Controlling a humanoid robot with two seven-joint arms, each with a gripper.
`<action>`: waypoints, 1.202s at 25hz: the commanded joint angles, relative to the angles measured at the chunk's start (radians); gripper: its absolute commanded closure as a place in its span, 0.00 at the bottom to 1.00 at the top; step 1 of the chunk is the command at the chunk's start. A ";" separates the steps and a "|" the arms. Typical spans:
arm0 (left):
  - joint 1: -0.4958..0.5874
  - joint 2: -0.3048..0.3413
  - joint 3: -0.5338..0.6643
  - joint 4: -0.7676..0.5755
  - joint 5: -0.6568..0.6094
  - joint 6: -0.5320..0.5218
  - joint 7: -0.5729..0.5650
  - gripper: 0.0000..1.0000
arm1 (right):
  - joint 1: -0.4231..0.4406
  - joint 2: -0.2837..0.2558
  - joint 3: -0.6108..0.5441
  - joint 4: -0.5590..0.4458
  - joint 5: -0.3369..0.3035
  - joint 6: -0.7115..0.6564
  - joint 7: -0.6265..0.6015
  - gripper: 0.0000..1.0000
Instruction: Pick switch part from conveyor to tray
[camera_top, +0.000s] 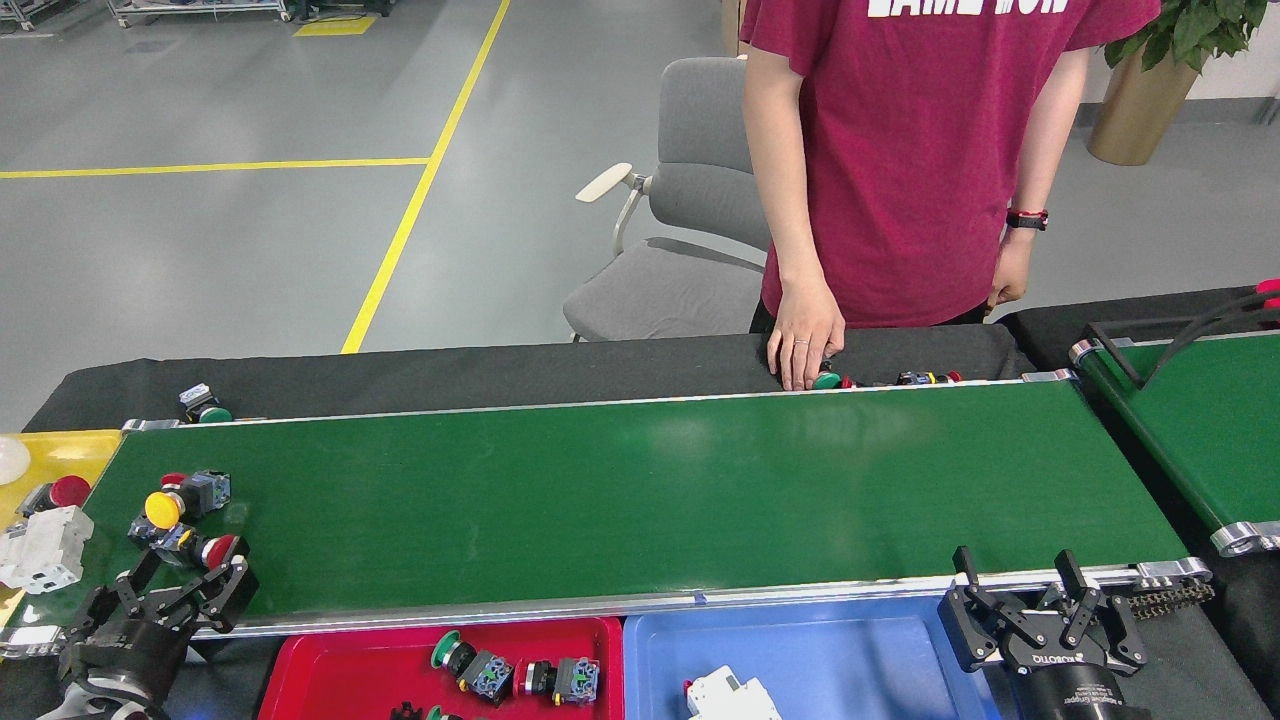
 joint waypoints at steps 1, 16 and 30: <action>-0.042 0.021 0.000 0.037 -0.001 0.022 0.013 0.00 | -0.014 0.003 -0.001 -0.014 -0.002 -0.003 -0.001 0.02; -0.045 0.007 -0.054 0.059 0.006 0.135 0.108 0.95 | -0.017 0.030 -0.001 -0.014 -0.002 -0.003 -0.003 0.02; 0.628 -0.102 -0.178 -0.791 0.105 -0.400 0.006 0.21 | -0.015 0.030 -0.001 -0.028 -0.004 -0.006 -0.003 0.02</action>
